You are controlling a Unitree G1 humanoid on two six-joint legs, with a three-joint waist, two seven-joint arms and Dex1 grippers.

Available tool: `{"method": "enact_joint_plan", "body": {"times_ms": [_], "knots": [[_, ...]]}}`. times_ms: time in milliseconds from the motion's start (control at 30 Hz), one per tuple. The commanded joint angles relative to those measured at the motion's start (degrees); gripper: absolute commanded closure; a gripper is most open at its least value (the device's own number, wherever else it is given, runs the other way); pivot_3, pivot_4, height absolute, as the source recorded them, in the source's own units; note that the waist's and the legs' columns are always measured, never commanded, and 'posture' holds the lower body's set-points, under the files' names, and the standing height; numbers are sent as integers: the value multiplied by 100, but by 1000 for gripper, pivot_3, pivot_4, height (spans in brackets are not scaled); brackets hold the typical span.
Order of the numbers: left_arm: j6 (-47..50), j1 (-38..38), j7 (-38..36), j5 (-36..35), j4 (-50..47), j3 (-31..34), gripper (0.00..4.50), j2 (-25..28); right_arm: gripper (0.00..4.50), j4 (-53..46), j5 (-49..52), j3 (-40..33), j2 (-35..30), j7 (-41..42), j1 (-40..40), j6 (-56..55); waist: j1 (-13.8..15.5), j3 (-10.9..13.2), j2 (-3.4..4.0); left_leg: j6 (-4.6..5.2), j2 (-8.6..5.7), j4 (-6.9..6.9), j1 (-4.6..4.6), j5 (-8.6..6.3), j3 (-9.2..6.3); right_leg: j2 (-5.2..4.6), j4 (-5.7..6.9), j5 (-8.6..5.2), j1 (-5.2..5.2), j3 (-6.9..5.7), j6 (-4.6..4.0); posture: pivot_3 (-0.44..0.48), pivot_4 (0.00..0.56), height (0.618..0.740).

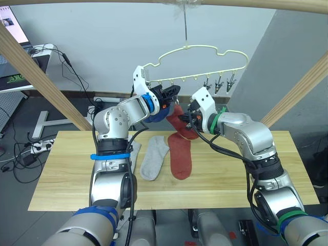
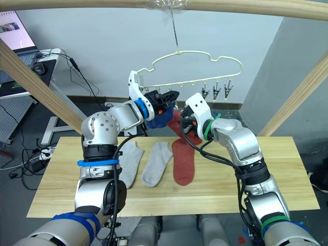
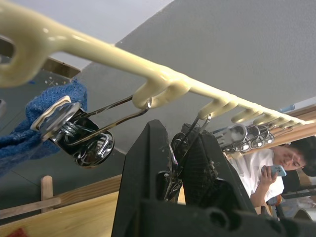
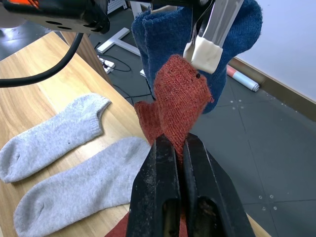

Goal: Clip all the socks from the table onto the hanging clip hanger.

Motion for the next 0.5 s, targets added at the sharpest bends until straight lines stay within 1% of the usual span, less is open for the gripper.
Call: {"method": "enact_joint_plan", "body": {"times_ms": [33,333,500], "knots": [[26,28,8,-41,-95,-10,4155,-5,4487,-50,50,-139,34,0,-214,-166,0,0,0,0,0,0,0,0,0,0,0,0,0,0,0,-13,230,740],[26,84,4,-45,-146,-23,4155,-23,4487,99,120,-463,122,-126,-453,-244,0,0,0,0,0,-2,0,0,0,0,-1,0,-1,-1,0,-15,224,740],[-4,90,-12,-33,-146,-39,4155,-36,4487,100,130,-499,138,-108,-484,-224,1,0,0,0,0,-3,0,0,0,0,0,0,-2,-1,0,-16,221,740]]}}
